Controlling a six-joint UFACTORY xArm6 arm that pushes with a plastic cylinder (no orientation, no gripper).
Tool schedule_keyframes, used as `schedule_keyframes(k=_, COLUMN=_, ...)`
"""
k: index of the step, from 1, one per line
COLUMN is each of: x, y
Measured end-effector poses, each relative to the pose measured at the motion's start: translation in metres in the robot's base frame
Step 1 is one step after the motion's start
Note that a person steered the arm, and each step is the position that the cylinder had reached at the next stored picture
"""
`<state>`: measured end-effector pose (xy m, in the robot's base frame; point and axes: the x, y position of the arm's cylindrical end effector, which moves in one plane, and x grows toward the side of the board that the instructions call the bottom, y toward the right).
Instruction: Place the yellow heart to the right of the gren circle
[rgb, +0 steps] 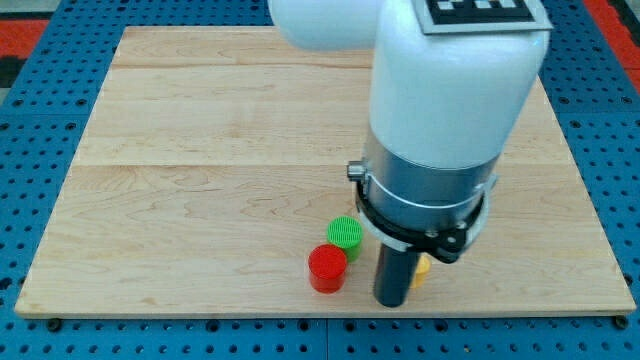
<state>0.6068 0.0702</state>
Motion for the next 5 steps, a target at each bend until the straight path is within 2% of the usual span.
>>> schedule_keyframes(k=2, x=-0.003, y=0.084)
schedule_keyframes(k=3, x=-0.029, y=0.105)
schedule_keyframes(k=4, x=-0.04, y=0.085)
schedule_keyframes(k=5, x=-0.031, y=0.044)
